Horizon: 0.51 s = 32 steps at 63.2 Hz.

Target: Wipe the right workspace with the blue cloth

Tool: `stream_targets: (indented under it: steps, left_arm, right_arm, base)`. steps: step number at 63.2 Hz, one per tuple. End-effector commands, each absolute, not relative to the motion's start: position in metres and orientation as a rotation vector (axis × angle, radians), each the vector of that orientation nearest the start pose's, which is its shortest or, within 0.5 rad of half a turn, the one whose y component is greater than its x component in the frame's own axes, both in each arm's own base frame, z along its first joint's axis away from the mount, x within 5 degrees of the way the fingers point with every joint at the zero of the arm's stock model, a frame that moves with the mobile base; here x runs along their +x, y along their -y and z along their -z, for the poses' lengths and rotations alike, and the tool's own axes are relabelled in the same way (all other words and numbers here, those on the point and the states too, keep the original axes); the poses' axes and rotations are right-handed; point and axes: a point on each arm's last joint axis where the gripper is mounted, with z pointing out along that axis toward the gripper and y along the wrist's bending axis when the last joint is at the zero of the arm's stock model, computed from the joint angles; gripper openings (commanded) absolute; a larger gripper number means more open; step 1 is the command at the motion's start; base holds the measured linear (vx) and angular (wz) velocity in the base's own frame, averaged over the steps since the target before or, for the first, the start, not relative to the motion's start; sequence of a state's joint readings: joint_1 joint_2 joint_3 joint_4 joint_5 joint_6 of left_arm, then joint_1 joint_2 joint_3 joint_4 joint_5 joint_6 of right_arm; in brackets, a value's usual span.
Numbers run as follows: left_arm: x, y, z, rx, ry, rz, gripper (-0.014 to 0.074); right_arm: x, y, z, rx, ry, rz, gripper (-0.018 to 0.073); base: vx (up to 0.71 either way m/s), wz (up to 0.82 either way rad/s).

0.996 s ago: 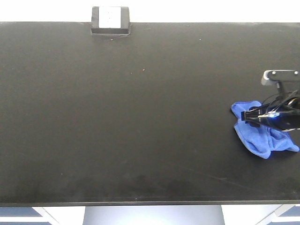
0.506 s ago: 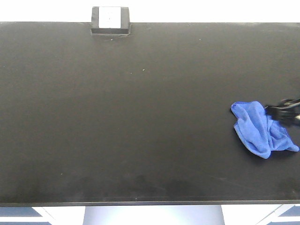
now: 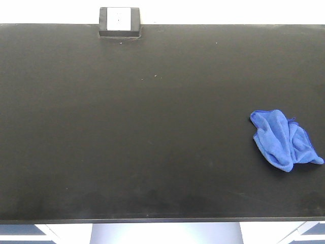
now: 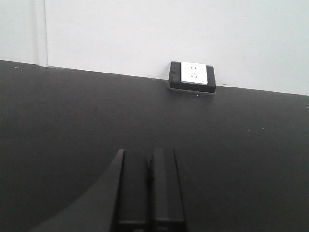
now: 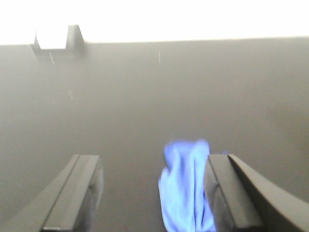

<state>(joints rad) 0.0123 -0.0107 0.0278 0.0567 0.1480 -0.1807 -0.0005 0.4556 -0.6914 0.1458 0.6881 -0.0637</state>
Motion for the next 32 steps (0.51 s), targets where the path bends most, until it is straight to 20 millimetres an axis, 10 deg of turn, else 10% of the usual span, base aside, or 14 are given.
stream_targets:
  steps: [1,32]
  left_arm:
    - [0.057,-0.001,-0.189,-0.119,-1.578,0.1,-0.0006]
    - [0.057,-0.001,-0.189,-0.119,-1.578,0.1,-0.0006]
  right_arm:
    - [0.073,-0.006,-0.363,-0.019,-1.819,-0.08,0.0473]
    - [0.049,0.002,-0.247,-0.011,-1.568,0.051,-0.0014]
  base:
    - [0.0,0.0]
    - [0.0,0.0]
